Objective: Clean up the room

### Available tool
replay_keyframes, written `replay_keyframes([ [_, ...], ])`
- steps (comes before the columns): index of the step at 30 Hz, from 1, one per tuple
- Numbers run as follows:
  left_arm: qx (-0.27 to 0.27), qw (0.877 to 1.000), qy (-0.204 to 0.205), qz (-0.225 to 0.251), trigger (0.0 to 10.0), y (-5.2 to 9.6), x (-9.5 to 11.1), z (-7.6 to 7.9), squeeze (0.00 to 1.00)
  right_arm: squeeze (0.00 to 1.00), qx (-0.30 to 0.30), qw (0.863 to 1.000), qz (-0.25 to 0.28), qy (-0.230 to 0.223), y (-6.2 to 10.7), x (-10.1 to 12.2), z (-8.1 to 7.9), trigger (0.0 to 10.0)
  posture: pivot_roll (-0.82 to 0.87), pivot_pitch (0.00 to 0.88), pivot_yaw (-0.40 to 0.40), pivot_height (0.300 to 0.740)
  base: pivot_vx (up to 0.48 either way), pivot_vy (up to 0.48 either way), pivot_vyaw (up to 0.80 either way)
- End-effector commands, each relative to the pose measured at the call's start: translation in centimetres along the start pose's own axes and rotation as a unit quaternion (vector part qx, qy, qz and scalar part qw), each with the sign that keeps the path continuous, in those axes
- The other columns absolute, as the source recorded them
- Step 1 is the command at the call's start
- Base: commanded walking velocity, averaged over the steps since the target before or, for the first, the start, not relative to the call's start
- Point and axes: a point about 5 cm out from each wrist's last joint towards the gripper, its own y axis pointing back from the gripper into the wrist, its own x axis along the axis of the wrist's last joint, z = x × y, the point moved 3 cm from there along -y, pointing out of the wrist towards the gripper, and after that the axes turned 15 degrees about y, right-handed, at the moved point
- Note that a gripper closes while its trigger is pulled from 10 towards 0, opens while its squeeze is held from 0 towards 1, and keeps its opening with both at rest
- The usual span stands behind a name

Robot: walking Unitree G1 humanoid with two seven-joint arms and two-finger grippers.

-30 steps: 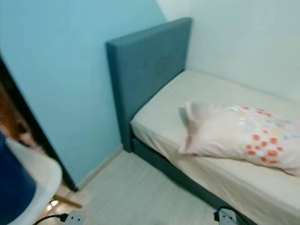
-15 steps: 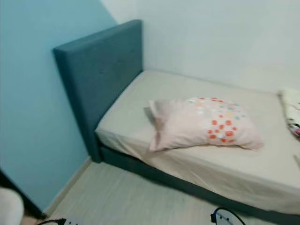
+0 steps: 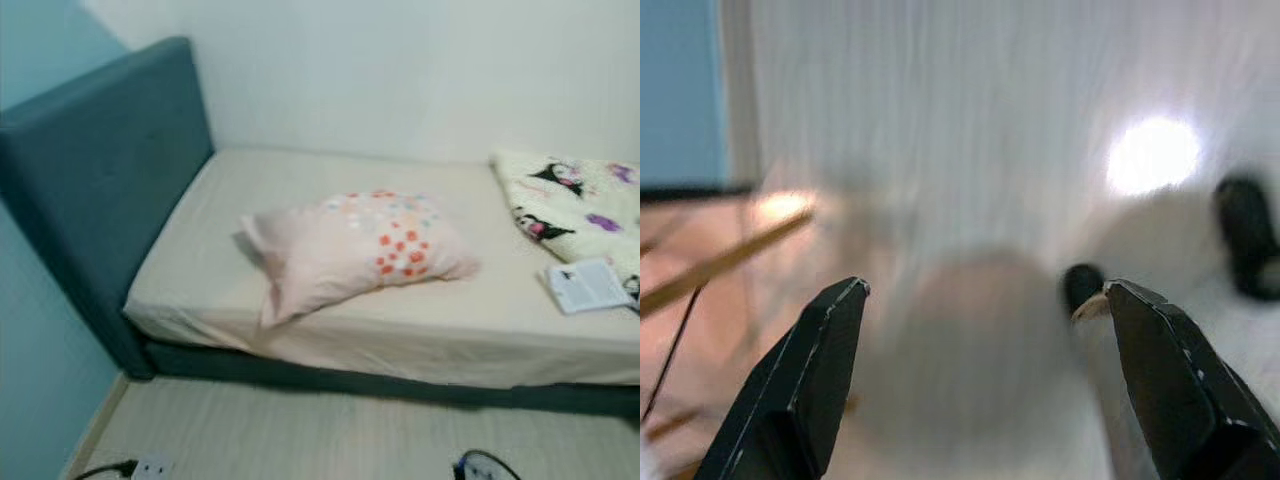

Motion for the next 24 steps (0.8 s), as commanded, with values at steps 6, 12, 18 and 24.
replay_keyframes([
  [6,-0.001,1.0,0.019,-0.023,10.0,0.22,-1.38,-0.55,0.0,0.0,0.009,1.0,0.002,0.004,-0.04,0.18,-0.8,10.0,-0.02,0.0,-0.039,0.72,0.0,0.0,-0.8],
  [12,-0.001,0.999,0.024,-0.025,10.0,0.2,-1.34,-0.61,0.0,0.0,0.011,1.0,0.007,0.014,-0.05,0.36,-0.82,10.0,-0.03,0.0,-0.044,0.72,0.0,0.0,-0.8],
  [18,-0.004,0.999,0.023,-0.027,10.0,0.22,-1.47,-0.59,0.0,0.0,0.012,1.0,0.01,0.016,-0.04,0.36,-0.81,10.0,-0.03,0.0,-0.046,0.72,0.0,0.0,-0.53],
  [24,-0.014,0.999,0.047,-0.017,10.0,0.16,-0.98,-0.54,0.0,0.0,0.016,1.0,0.01,0.024,0.01,-0.04,-0.79,10.0,-0.01,0.0,-0.044,0.72,0.0,0.0,0.0],
])
